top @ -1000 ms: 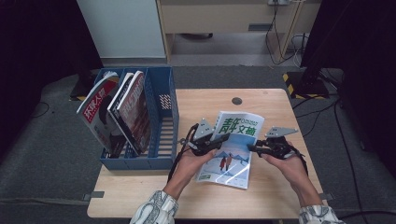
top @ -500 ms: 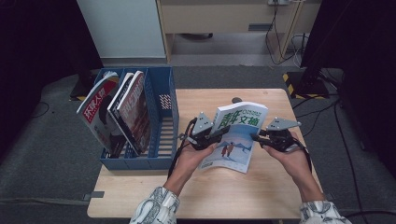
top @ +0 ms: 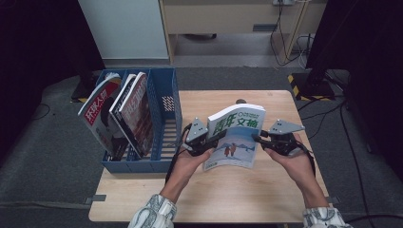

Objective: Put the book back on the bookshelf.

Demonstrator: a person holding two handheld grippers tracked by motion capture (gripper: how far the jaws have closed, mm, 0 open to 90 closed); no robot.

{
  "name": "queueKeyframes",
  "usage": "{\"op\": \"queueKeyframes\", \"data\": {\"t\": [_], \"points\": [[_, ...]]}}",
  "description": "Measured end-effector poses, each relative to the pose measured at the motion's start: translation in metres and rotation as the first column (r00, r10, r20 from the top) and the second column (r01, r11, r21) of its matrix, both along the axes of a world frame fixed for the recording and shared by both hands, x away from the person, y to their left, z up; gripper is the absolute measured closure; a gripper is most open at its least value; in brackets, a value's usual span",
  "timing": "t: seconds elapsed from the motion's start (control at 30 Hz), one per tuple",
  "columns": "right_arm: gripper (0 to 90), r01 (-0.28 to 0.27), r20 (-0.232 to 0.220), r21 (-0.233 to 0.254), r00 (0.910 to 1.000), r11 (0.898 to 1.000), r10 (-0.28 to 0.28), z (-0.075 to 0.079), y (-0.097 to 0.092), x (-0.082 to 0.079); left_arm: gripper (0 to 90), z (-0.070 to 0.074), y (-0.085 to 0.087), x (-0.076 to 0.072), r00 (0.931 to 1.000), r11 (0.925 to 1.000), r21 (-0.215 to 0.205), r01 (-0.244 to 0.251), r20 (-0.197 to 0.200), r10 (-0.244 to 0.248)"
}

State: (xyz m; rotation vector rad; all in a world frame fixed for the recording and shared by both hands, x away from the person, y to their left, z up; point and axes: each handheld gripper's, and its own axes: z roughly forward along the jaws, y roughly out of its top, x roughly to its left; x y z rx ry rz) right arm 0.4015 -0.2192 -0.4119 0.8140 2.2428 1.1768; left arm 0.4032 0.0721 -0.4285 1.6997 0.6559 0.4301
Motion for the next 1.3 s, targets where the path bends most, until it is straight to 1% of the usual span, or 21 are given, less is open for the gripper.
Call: {"op": "queueKeyframes", "data": {"t": [0.1,0.2,0.27,0.3,0.4,0.5,0.73,0.87,0.9,1.0,1.07,1.3], "points": [[71.3,-0.015,0.008,0.011,0.9999,1.0,0.015,0.002,0.004,-0.006,72.1,-0.001,0.006,-0.004,1.0,1.0,-0.002,0.008,-0.004,-0.008],[71.6,-0.019,0.018,0.002,0.9996,1.0,0.019,0.004,0.007,-0.01,71.1,-0.003,0.01,-0.006,0.9999,0.9999,-0.003,0.01,-0.005,-0.01],[71.7,-0.023,0.027,-0.008,0.9994,1.0,0.024,0.004,0.008,-0.013,69.8,-0.004,0.011,-0.007,0.9999,0.9997,-0.018,0.013,-0.006,-0.013],[71.9,-0.027,0.028,-0.01,0.9992,1.0,0.027,0.004,0.009,-0.014,69.6,-0.005,0.012,-0.008,0.9999,0.9997,-0.019,0.017,-0.001,-0.017],[72.1,-0.035,0.025,-0.006,0.9991,0.999,0.035,0.003,0.007,-0.016,69.1,-0.007,0.012,-0.011,0.9997,0.9991,-0.036,0.021,0.009,-0.02],[72.1,-0.038,0.016,0.001,0.9992,0.999,0.038,0.004,0.007,-0.018,68.3,-0.008,0.012,-0.011,0.9998,0.9986,-0.049,0.02,0.008,-0.019],[72.2,-0.047,0.01,0.02,0.9989,0.999,0.046,0.002,0.005,-0.02,67.6,-0.01,0.012,-0.01,0.9997,0.9969,-0.075,0.024,0.008,-0.023],[71.4,-0.049,-0.001,0.037,0.9988,0.998,0.049,0.001,0.002,-0.019,70.4,-0.01,0.01,-0.012,0.999,0.9968,-0.072,0.035,0.029,-0.033],[71.0,-0.046,-0.005,0.04,0.9989,0.998,0.047,-0.001,0.001,-0.018,71.1,-0.01,0.01,-0.012,0.9988,0.9973,-0.065,0.034,0.036,-0.032],[70.0,-0.042,-0.022,0.021,0.9989,0.999,0.042,-0.007,0.003,-0.017,72.3,-0.012,0.011,-0.015,0.998,0.9972,-0.063,0.041,0.052,-0.037],[69.1,-0.042,-0.025,0.005,0.9988,0.999,0.042,-0.012,0.005,-0.016,72.5,-0.012,0.011,-0.016,0.9976,0.9969,-0.066,0.044,0.057,-0.04],[67.6,-0.034,-0.032,0.013,0.9989,0.999,0.034,-0.015,0.006,-0.014,72.8,-0.013,0.012,-0.019,0.997,0.9965,-0.065,0.053,0.06,-0.049]]}}
